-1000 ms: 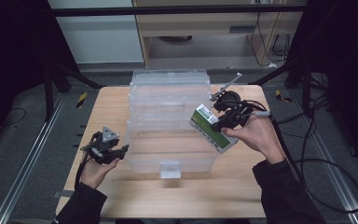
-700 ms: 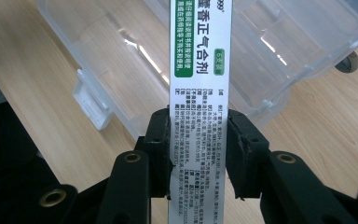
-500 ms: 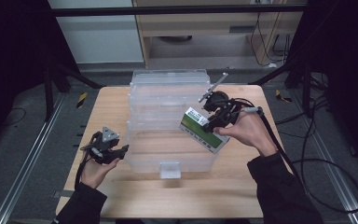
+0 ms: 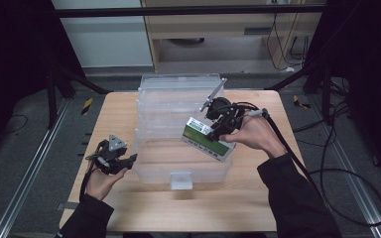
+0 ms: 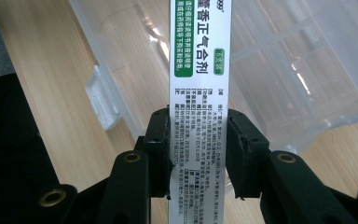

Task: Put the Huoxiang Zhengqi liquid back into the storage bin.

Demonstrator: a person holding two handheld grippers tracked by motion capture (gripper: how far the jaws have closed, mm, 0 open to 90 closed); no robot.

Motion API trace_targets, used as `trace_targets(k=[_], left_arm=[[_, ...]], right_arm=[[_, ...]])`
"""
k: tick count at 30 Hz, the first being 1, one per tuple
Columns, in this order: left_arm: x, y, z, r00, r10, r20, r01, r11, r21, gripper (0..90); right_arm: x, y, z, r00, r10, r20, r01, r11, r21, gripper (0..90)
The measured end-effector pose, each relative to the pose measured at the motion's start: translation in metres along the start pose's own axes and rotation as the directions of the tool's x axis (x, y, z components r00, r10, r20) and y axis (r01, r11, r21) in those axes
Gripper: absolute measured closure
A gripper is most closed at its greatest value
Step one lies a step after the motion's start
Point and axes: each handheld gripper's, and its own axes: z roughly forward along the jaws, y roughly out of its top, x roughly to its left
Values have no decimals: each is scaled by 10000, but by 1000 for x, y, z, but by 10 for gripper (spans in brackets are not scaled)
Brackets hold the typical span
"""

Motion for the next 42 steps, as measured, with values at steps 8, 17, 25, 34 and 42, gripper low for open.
trace_targets(k=[8,17,25,34,42], left_arm=[[0,0,0,10000,14,1,-14,10000,7,528],[0,0,1,10000,22,-14,-22,10000,18,528],[0,0,1,10000,26,-12,-26,10000,30,528],[-1,0,2,10000,72,-5,-72,9999,88,528],[-1,0,2,10000,60,3,-60,10000,74,527]], right_arm=[[2,3,9,9970,-715,-288,717,9974,29,642],[6,3,12,9883,-1481,-351,1490,9885,244,642],[8,4,16,9775,-2045,-514,2067,9775,425,641],[8,2,22,9648,-2567,-576,2601,9636,625,642],[4,0,30,9604,-2693,-707,2753,9565,963,642]])
